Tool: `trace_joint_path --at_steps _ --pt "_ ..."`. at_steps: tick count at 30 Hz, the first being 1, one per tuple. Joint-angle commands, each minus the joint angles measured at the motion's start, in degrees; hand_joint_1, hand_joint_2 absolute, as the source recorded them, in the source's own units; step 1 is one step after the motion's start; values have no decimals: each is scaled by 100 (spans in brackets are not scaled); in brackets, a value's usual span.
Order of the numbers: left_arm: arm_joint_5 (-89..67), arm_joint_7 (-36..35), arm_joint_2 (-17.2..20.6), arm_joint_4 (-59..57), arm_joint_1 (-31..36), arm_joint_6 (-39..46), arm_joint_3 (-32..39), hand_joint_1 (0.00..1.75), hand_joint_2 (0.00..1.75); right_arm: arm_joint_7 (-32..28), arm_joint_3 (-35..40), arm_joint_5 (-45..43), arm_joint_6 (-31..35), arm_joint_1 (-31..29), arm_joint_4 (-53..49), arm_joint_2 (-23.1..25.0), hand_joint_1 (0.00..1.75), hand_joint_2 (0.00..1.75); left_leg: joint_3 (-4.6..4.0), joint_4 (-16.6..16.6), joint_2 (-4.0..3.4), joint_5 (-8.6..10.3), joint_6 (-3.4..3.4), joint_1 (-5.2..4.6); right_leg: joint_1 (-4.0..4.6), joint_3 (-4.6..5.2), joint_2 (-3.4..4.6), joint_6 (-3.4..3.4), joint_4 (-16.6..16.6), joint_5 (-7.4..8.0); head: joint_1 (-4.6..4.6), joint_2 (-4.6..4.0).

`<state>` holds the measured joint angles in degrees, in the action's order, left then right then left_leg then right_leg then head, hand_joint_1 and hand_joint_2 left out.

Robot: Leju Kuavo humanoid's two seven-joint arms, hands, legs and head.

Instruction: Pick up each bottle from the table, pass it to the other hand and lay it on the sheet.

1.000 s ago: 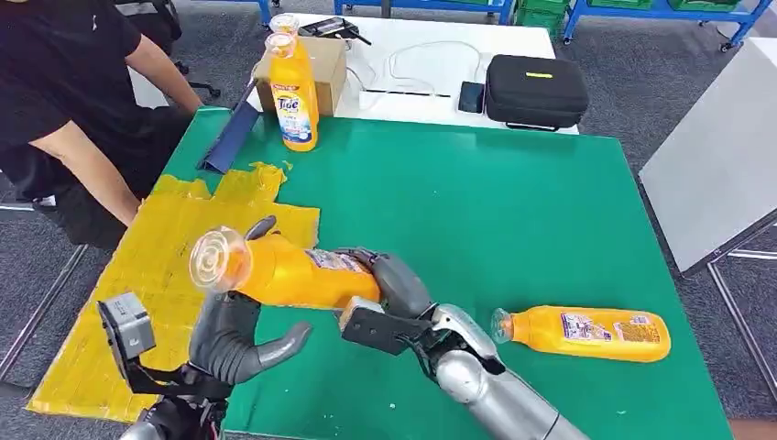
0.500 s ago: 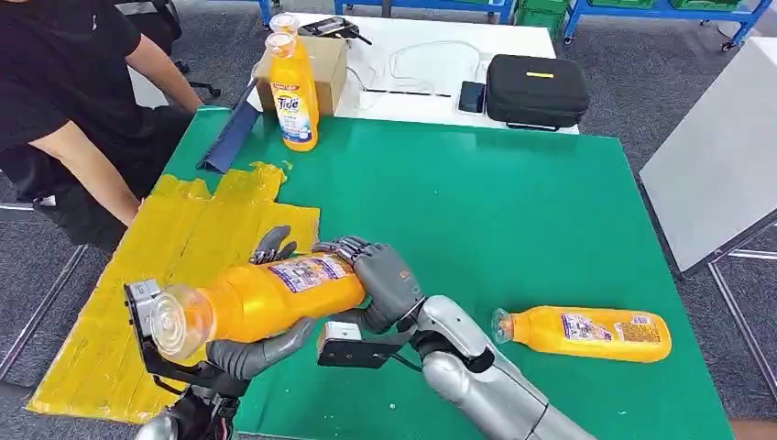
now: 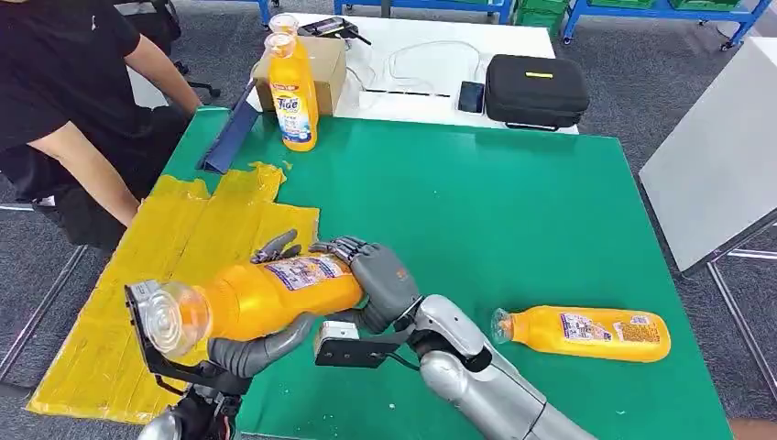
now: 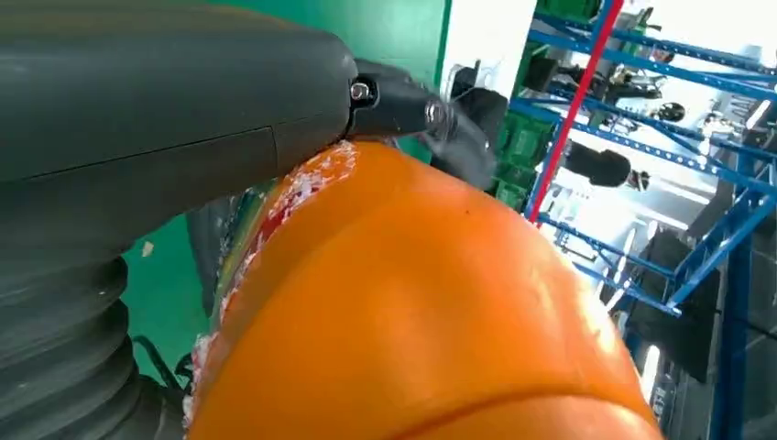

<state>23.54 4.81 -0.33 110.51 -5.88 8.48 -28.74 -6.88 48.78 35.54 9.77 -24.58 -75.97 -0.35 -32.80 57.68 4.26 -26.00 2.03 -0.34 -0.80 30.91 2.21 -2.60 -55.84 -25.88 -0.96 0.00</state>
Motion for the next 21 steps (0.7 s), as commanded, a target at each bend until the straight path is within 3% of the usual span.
trace_joint_path --at_steps 1,8,10,12,13,16,17,21 --pt "35 17 144 -195 276 28 -369 175 175 29 410 -17 -115 -208 353 26 154 175 14 -2 -35 -3 -13 3 7 -16 -15 10 5 -3 0 0" --pt "4 82 70 -279 351 88 -353 175 175 61 286 -100 -97 -280 736 224 157 175 12 -1 -37 -2 -14 3 7 -13 -13 10 4 0 0 0" --pt "-72 36 71 -256 335 -84 -326 175 175 531 147 -167 -247 -208 905 232 147 175 10 -5 -16 1 -8 2 5 -13 -14 6 7 0 0 0" --pt "-203 -140 39 -45 158 -400 -11 175 175 692 54 -276 -406 -38 861 58 110 175 15 -7 -20 0 -10 3 6 -19 -18 7 11 -1 0 0" --pt "-460 -150 27 44 102 -547 80 175 175 972 16 -384 -565 -3 928 -18 2 175 11 -5 -13 0 -6 2 4 -13 -13 5 8 -1 0 0" --pt "-1356 144 -15 243 -35 -535 323 175 175 1307 -101 -166 -552 201 1043 -324 0 175 16 -6 -10 -1 -7 5 8 -23 -23 6 14 -2 -2 0" --pt "-1467 186 -74 302 -104 -594 447 175 175 1311 -232 -73 -548 382 916 -429 0 0 12 -5 -9 0 -6 3 6 -18 -21 4 13 -2 -2 0" --pt "-1511 149 -171 313 -143 -751 578 175 175 1274 -380 84 -631 543 754 -443 0 0 13 -2 -11 -2 -9 3 7 -25 -34 6 13 -5 0 0"
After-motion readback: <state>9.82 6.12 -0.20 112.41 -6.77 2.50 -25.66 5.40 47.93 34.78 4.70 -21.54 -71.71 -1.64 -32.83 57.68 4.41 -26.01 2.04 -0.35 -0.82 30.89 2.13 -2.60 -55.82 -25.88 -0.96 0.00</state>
